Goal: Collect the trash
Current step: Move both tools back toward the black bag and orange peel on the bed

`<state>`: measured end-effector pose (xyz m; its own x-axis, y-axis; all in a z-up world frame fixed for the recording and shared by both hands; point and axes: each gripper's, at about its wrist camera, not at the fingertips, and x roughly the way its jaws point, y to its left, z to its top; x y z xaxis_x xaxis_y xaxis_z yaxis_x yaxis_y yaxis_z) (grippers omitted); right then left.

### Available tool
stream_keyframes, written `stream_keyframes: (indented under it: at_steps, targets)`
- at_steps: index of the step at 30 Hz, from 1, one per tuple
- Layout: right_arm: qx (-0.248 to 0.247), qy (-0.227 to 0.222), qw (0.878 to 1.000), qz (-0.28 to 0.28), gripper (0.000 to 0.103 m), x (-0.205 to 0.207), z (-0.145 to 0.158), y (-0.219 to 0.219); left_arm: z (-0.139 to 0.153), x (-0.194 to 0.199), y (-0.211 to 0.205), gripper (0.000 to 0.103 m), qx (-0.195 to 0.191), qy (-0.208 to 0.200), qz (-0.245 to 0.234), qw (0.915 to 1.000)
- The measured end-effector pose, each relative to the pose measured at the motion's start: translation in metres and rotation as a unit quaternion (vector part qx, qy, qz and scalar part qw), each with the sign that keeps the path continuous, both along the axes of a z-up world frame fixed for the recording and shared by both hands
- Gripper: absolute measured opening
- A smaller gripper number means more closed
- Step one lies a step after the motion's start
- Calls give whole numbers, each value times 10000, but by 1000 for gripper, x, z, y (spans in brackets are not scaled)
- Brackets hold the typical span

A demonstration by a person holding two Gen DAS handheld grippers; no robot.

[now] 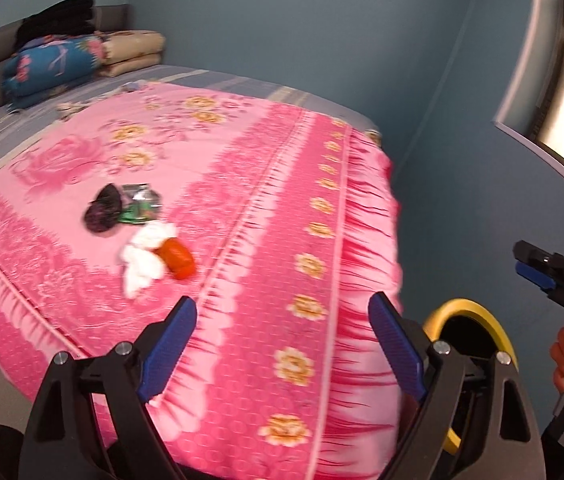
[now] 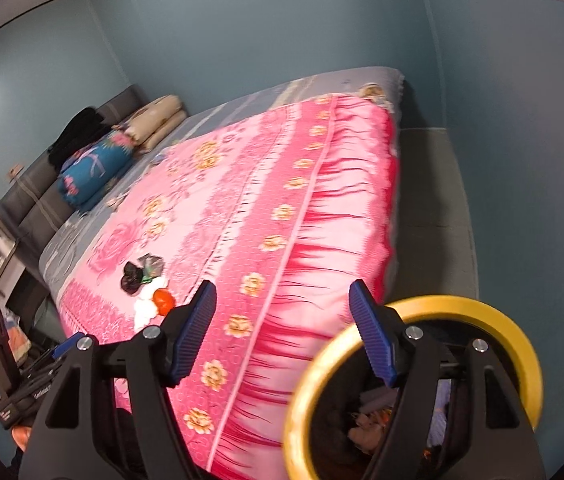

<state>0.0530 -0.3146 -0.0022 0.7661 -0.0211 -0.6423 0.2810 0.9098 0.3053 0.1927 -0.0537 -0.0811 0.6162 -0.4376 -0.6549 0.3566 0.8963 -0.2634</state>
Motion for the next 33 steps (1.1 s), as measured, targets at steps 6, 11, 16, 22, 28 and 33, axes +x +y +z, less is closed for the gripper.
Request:
stream_keyframes:
  at_steps: [6,11,16,22,28,33]
  targets:
    - [-147,83,9981,586,66,48,-4,44,-8,28,39,84,81,11,498,9987]
    - [-242,189,9927,1165,66,97,-18,89,-16,60,78,84,217,41,958,9952]
    - [-315,399,9856,1611,66,143,-39,128,-28,99,117,84,272,149,1380,9899]
    - [-362,744,9758,2023,66,195,-73,170,-45,144,146,84,439,246,1680,9845]
    - [-434,1138,9652,2313,66,237,-111,202,-70,191,161,84,600,470,1817,9804]
    - [-495,1443,9575,2449,66,264,-140,219,-88,226,165,84,708,602,1854,9783]
